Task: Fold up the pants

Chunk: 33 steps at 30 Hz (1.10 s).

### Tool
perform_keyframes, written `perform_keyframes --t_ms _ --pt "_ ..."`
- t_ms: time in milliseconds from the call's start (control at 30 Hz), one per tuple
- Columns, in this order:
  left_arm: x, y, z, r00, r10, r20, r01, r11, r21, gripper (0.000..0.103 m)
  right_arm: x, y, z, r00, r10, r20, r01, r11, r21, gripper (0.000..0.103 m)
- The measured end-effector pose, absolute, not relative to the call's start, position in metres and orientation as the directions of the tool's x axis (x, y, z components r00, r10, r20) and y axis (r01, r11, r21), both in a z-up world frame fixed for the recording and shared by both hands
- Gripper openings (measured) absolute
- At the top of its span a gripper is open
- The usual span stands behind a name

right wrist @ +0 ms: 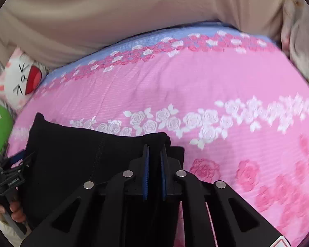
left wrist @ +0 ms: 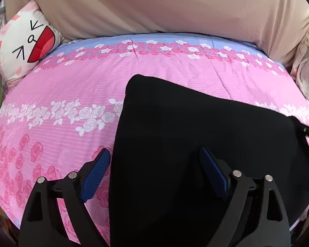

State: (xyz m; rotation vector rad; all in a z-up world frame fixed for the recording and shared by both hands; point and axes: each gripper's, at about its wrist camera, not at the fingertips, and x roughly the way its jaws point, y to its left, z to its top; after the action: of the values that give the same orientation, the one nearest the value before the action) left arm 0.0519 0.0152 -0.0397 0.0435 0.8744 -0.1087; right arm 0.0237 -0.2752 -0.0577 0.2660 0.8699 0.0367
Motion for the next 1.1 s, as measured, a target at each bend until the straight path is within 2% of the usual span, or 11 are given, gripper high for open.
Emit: perform_keyframes --t_ms 200,267,333,367,533,600,667,700,800,933,1100 --pt "0.041 0.022 -0.027 0.650 -0.081 -0.755 0.115 0.993 -0.007 0.086 -0.047 -0.254 -0.002 0.773 0.201 -0.602 -0.019 0.956 0.294 0.009" --pt "0.039 0.023 -0.027 0.647 -0.087 -0.758 0.118 0.993 -0.013 0.087 -0.053 -0.244 -0.017 0.734 0.205 -0.648 -0.047 0.966 0.253 0.009" --pt "0.037 0.022 -0.028 0.642 -0.086 -0.762 0.114 0.993 -0.015 0.087 -0.044 -0.246 -0.053 0.655 0.086 -0.750 0.038 0.988 0.147 0.004" --pt "0.036 0.022 -0.028 0.641 -0.085 -0.763 0.113 0.994 -0.015 0.087 -0.045 -0.248 -0.058 0.653 0.073 -0.753 0.064 0.986 0.151 0.005" --pt "0.027 0.025 -0.026 0.641 -0.075 -0.764 0.109 0.994 -0.007 0.088 -0.084 -0.229 -0.020 0.735 0.180 -0.654 -0.041 0.974 0.222 0.012" --pt "0.024 0.026 -0.025 0.641 -0.075 -0.764 0.104 0.994 -0.010 0.090 -0.087 -0.218 -0.028 0.703 0.183 -0.688 -0.076 0.980 0.183 0.011" --pt "0.021 0.027 -0.025 0.643 -0.074 -0.762 0.105 0.994 -0.009 0.090 -0.078 -0.220 -0.055 0.652 0.096 -0.752 -0.030 0.994 0.101 0.000" --pt "0.019 0.027 -0.024 0.644 -0.071 -0.762 0.106 0.994 -0.004 0.090 -0.081 -0.226 -0.059 0.663 0.109 -0.741 -0.016 0.991 0.131 0.000" --pt "0.011 0.028 -0.022 0.655 -0.049 -0.754 0.098 0.995 0.021 0.090 -0.091 -0.220 -0.040 0.693 0.133 -0.708 -0.012 0.985 0.173 0.012" --pt "0.000 0.035 -0.019 0.664 -0.045 -0.746 0.086 0.996 0.016 0.091 -0.083 -0.178 -0.012 0.708 0.305 -0.637 -0.192 0.951 0.242 0.012" --pt "-0.015 0.057 -0.014 0.677 -0.018 -0.735 0.053 0.998 0.025 0.092 -0.030 -0.129 -0.016 0.667 0.369 -0.647 -0.284 0.929 0.237 0.012"
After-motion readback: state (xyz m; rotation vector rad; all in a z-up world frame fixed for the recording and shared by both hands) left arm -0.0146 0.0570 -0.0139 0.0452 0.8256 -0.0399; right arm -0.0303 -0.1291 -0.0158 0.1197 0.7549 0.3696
